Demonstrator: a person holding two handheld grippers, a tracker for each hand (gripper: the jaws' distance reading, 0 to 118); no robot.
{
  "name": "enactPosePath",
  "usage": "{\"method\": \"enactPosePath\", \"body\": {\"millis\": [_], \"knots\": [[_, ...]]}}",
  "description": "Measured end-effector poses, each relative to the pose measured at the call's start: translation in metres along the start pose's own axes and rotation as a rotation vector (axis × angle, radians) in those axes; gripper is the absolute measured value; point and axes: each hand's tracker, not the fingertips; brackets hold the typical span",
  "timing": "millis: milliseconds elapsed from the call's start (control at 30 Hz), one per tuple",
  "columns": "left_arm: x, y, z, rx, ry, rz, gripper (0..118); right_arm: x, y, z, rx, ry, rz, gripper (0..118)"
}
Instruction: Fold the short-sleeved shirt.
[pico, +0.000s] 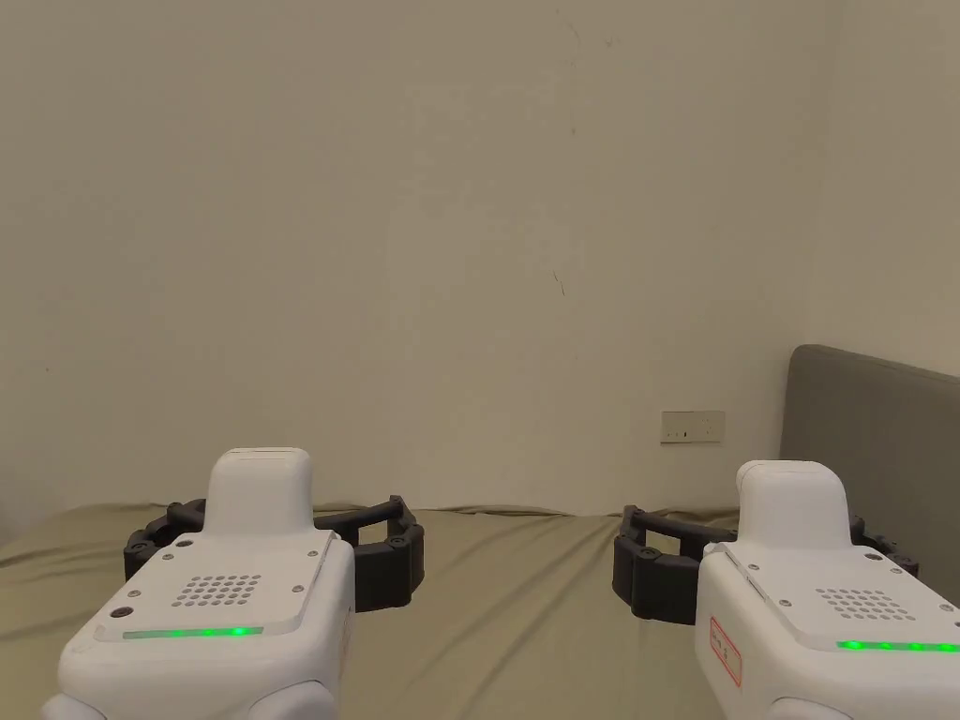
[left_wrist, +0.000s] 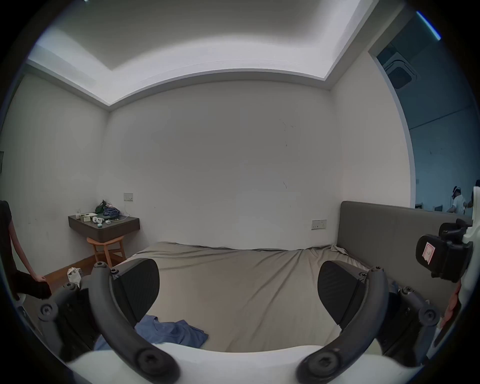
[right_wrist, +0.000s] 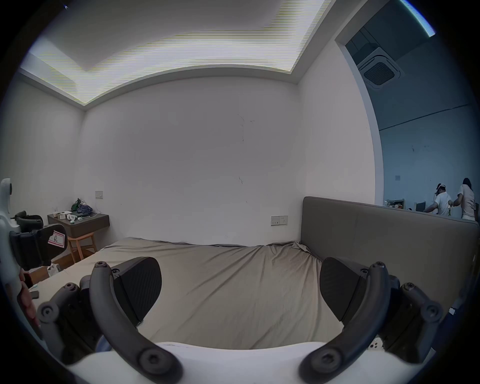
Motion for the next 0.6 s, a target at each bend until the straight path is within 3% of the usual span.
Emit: {"method": "enactPosePath", "body": {"millis": [600], "knots": [[0.0020,0.0012,0.0013,-0.001,0.010,-0.021,118,0.0030,0.0030,0.0010,0.005,-0.009,0.001,118]]}}
